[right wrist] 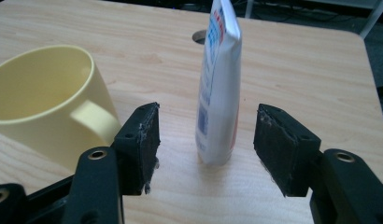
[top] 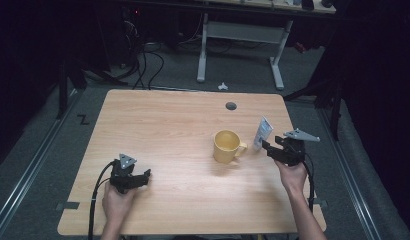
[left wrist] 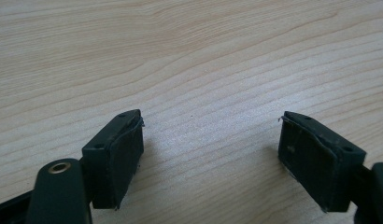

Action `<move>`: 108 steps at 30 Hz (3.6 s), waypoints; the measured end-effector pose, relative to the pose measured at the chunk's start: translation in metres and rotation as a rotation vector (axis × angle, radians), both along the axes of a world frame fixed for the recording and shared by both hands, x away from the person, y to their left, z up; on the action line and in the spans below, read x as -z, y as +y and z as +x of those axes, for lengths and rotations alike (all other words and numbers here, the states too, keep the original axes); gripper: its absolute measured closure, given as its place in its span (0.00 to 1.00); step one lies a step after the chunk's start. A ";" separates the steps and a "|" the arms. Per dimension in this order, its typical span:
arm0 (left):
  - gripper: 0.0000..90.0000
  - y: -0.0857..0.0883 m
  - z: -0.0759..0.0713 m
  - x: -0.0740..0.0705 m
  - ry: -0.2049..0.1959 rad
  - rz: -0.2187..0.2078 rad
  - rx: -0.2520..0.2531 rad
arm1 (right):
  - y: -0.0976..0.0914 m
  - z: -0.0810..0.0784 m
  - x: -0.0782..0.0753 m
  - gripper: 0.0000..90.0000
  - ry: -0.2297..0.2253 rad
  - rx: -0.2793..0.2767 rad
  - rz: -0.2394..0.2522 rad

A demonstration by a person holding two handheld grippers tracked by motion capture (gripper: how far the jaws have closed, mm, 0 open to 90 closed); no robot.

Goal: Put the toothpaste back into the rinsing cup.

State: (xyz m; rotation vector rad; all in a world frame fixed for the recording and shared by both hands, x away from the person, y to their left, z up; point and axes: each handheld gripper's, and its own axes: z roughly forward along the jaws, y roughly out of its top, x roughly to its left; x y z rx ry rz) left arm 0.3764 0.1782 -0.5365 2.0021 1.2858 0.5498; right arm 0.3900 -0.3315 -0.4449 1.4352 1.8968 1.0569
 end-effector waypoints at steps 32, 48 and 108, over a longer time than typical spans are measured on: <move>0.25 0.000 0.000 0.000 0.000 0.000 0.000 | 0.013 0.044 -0.001 0.56 0.008 0.028 -0.071; 0.25 0.000 0.000 0.000 -0.001 -0.001 0.002 | 0.012 0.052 0.003 0.73 0.009 0.030 -0.032; 0.25 0.000 0.000 0.000 0.000 0.000 0.006 | 0.010 0.012 -0.029 0.82 -0.027 -0.141 -0.027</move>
